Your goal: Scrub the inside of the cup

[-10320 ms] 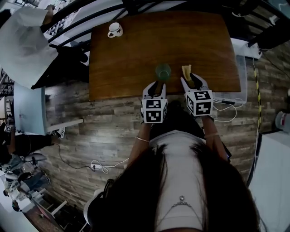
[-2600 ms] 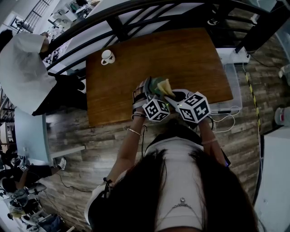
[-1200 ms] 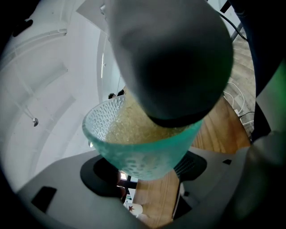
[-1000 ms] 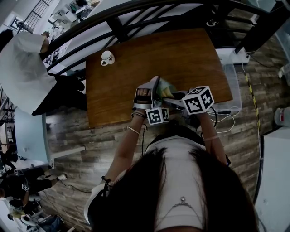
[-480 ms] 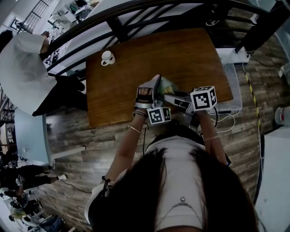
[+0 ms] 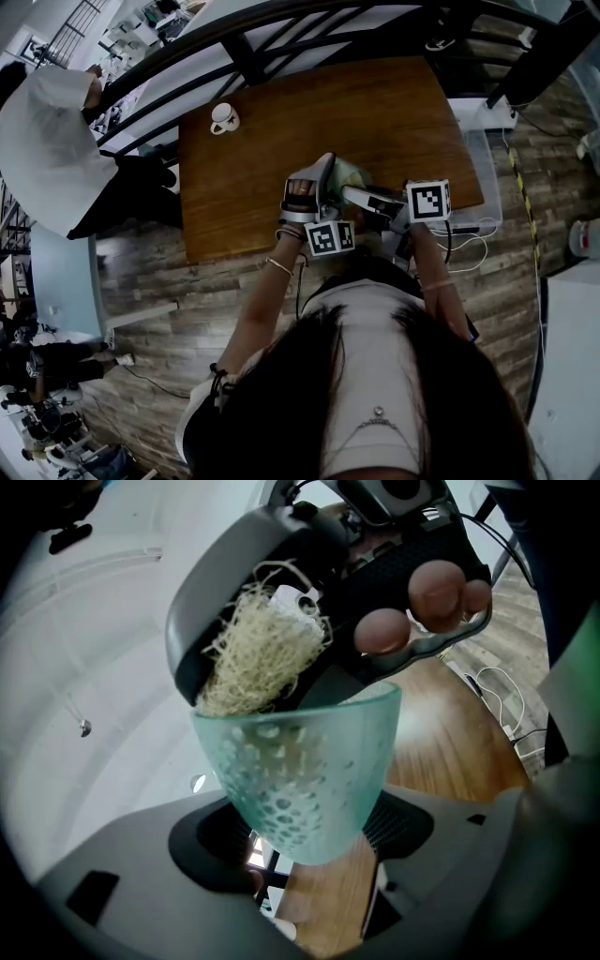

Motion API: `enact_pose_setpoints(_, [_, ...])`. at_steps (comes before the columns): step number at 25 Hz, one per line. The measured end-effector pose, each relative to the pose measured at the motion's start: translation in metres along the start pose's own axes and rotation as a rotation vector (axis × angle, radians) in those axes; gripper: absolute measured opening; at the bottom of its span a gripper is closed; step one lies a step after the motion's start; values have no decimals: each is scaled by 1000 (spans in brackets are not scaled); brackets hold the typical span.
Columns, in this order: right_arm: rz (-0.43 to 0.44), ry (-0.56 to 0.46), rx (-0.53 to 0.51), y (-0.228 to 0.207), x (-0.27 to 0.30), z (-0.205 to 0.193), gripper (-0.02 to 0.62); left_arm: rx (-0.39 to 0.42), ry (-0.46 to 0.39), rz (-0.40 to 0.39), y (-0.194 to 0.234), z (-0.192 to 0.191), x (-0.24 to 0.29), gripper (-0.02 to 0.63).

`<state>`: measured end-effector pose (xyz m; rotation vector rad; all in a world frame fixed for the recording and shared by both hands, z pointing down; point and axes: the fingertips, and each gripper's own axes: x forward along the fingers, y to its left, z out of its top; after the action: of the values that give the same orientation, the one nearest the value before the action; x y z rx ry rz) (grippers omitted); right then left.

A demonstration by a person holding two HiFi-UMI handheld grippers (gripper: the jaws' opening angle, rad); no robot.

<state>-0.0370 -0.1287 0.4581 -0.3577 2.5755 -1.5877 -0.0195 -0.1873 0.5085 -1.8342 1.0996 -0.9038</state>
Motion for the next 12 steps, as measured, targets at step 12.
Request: enact_pose_setpoints(12, [112,-92,139,6,3,11,84,-9,-1,21,6,-7,-2,351])
